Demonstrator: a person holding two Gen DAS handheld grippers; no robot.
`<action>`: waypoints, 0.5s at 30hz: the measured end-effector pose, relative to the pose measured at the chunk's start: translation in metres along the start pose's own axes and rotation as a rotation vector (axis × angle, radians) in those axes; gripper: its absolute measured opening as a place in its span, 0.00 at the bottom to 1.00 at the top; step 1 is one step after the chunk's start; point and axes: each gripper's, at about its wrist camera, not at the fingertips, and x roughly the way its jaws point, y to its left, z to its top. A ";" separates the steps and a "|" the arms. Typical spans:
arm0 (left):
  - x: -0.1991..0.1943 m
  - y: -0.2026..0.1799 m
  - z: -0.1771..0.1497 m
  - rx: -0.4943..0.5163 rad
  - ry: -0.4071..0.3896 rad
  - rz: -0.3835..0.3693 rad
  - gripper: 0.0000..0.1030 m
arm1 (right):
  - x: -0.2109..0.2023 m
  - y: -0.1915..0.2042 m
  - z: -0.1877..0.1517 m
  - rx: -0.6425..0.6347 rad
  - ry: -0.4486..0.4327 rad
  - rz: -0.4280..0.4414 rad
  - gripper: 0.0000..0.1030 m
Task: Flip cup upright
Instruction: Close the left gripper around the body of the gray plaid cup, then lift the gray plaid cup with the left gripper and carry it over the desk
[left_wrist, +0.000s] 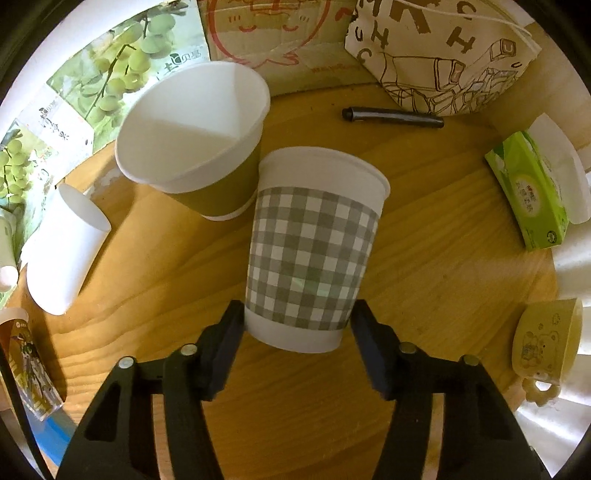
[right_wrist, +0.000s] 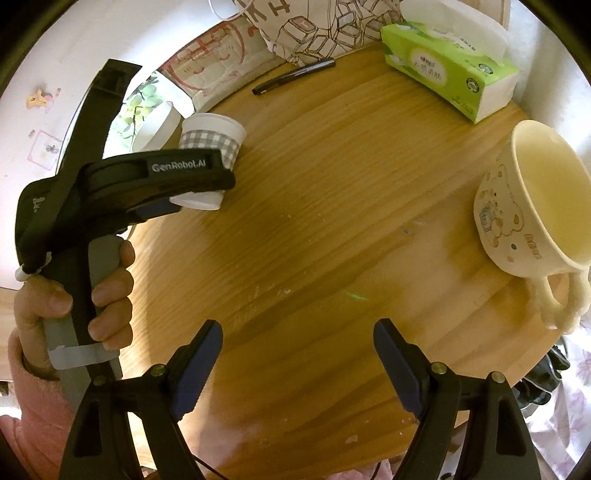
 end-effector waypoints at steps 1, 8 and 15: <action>0.001 0.000 0.000 0.002 0.002 -0.001 0.61 | -0.002 0.000 -0.001 -0.001 -0.005 0.001 0.82; -0.005 -0.001 -0.004 0.008 -0.011 0.005 0.60 | -0.013 -0.002 -0.008 -0.007 -0.024 0.003 0.82; -0.018 -0.005 -0.022 0.013 -0.035 0.008 0.60 | -0.021 0.001 -0.012 -0.022 -0.037 0.011 0.82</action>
